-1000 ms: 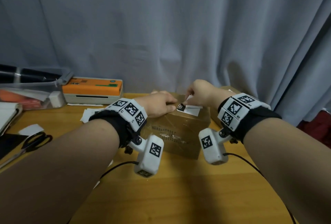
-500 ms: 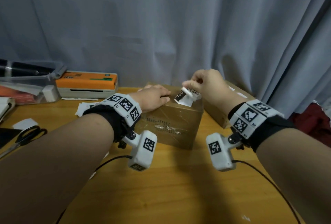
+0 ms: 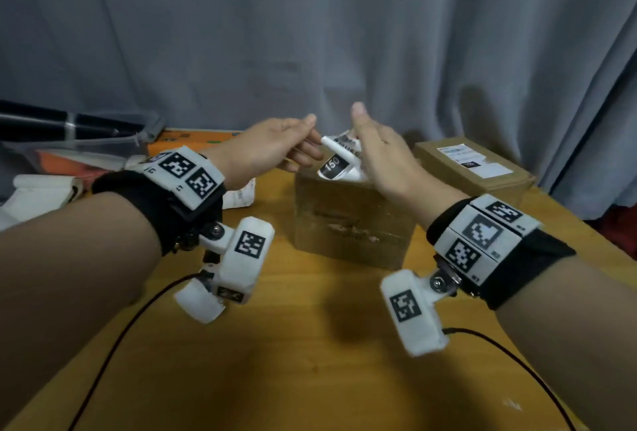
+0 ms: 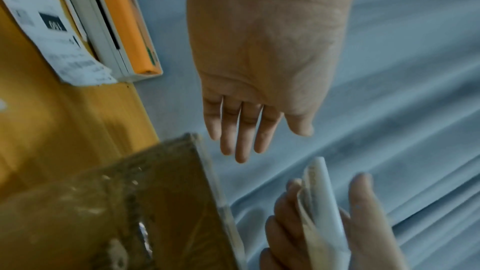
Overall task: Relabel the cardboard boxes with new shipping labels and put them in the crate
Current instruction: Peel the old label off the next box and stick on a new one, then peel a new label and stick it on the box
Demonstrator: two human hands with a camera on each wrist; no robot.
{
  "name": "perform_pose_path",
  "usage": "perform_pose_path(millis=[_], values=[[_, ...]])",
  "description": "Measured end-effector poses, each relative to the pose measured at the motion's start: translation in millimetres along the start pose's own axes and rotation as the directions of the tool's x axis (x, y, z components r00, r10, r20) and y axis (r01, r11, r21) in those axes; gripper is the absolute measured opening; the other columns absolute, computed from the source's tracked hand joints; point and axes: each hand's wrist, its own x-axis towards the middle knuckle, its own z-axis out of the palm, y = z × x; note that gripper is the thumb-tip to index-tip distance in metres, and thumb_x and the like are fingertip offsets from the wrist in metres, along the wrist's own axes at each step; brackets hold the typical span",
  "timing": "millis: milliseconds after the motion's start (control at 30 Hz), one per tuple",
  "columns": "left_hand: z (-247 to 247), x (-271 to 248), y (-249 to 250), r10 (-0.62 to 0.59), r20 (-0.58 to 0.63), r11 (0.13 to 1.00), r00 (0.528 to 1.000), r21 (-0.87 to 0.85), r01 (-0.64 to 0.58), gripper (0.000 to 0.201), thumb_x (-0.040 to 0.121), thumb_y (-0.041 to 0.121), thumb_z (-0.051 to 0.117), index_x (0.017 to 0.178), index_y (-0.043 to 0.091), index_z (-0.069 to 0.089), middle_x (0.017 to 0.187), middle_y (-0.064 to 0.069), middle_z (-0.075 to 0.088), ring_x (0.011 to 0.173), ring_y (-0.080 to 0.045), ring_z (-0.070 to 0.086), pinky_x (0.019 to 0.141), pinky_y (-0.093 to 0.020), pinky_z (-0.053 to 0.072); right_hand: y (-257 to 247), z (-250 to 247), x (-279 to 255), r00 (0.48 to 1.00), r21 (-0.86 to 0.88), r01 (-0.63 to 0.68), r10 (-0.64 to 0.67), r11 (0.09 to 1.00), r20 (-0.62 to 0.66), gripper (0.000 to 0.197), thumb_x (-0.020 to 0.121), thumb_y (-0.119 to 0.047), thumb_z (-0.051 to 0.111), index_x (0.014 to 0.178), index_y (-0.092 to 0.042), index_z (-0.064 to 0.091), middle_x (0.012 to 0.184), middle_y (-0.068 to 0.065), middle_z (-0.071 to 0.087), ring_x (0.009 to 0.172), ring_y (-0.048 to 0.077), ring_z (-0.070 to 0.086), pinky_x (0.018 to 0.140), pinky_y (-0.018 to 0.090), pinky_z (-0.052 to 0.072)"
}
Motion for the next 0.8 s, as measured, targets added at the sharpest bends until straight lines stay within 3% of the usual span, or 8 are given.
perform_pose_path(millis=[100, 167, 267, 333, 433, 533, 667, 800], values=[[-20, -19, -14, -0.024, -0.014, 0.992, 1.000, 0.127, 0.025, 0.046, 0.100, 0.043, 0.032, 0.110, 0.011, 0.063, 0.093, 0.002, 0.067, 0.082, -0.009, 0.062, 0.078, -0.025, 0.050, -13, 31, -1, 0.972, -0.083, 0.058, -0.038, 0.995, 0.230, 0.021, 0.093, -0.021, 0.039, 0.074, -0.018, 0.048, 0.086, 0.001, 0.051, 0.085, 0.018, 0.045, 0.070, 0.030, 0.033], [-31, -29, -29, -0.041, -0.041, 0.988, 0.998, 0.148, 0.047, 0.042, 0.099, 0.042, 0.035, 0.106, 0.012, 0.064, 0.095, 0.001, 0.067, 0.085, -0.012, 0.061, 0.081, -0.030, 0.049, -15, 52, -2, 0.944, -0.044, -0.027, 0.039, 0.999, 0.328, 0.011, 0.089, -0.009, 0.045, 0.086, -0.011, 0.055, 0.079, 0.000, 0.054, 0.082, 0.019, 0.050, 0.064, 0.023, 0.039], [-44, -43, -54, -0.105, -0.068, 0.971, 0.992, 0.207, 0.117, 0.038, 0.099, 0.039, 0.039, 0.106, 0.011, 0.063, 0.100, 0.000, 0.066, 0.088, -0.014, 0.061, 0.081, -0.029, 0.048, -10, 78, -8, 0.844, -0.138, -0.064, 0.127, 0.988, 0.520, 0.040, 0.089, 0.001, 0.049, 0.127, -0.009, 0.054, 0.107, 0.006, 0.062, 0.098, 0.019, 0.058, 0.073, 0.012, 0.044], [-47, -50, -69, -0.149, -0.062, 0.949, 0.987, 0.271, 0.161, 0.038, 0.098, 0.038, 0.040, 0.109, 0.010, 0.063, 0.104, -0.001, 0.066, 0.092, -0.015, 0.061, 0.082, -0.029, 0.049, 0, 90, -15, 0.794, -0.160, -0.102, 0.178, 0.982, 0.582, 0.059, 0.086, 0.003, 0.056, 0.141, -0.014, 0.039, 0.116, 0.013, 0.062, 0.097, 0.022, 0.060, 0.082, 0.028, 0.049], [-54, -61, -91, -0.179, -0.109, 0.913, 0.978, 0.353, 0.207, 0.035, 0.097, 0.036, 0.046, 0.105, 0.008, 0.065, 0.103, -0.004, 0.067, 0.092, -0.017, 0.062, 0.076, -0.025, 0.048, 15, 110, -26, 0.743, -0.141, -0.166, 0.218, 0.976, 0.632, 0.035, 0.083, 0.004, 0.062, 0.111, -0.012, 0.050, 0.102, 0.018, 0.065, 0.085, 0.025, 0.062, 0.075, 0.035, 0.052], [-61, -65, -110, -0.205, -0.184, 0.882, 0.961, 0.392, 0.263, 0.033, 0.096, 0.031, 0.050, 0.098, 0.002, 0.065, 0.094, -0.009, 0.065, 0.088, -0.023, 0.060, 0.070, -0.024, 0.044, 22, 122, -35, 0.680, -0.151, -0.163, 0.223, 0.975, 0.698, 0.013, 0.083, -0.005, 0.068, 0.086, -0.014, 0.059, 0.084, 0.006, 0.062, 0.077, 0.019, 0.059, 0.064, 0.023, 0.050], [-72, -60, -126, -0.250, -0.252, 0.828, 0.935, 0.445, 0.341, 0.025, 0.096, 0.026, 0.051, 0.095, 0.006, 0.065, 0.094, -0.006, 0.063, 0.086, -0.020, 0.057, 0.076, -0.030, 0.043, 25, 134, -33, 0.700, -0.489, 0.216, 0.215, 0.845, 0.681, 0.026, 0.079, -0.023, 0.073, 0.103, -0.014, 0.065, 0.097, 0.000, 0.051, 0.090, 0.017, 0.053, 0.073, 0.026, 0.045], [-90, -47, -138, -0.276, -0.344, 0.767, 0.898, 0.484, 0.421, 0.019, 0.094, 0.025, 0.050, 0.089, 0.011, 0.061, 0.091, -0.007, 0.059, 0.087, -0.022, 0.054, 0.081, -0.032, 0.043, 10, 138, -16, 0.759, -0.449, 0.208, 0.146, 0.869, 0.635, 0.025, 0.086, -0.016, 0.059, 0.111, -0.014, 0.062, 0.110, 0.003, 0.059, 0.100, 0.019, 0.055, 0.080, 0.027, 0.046]])
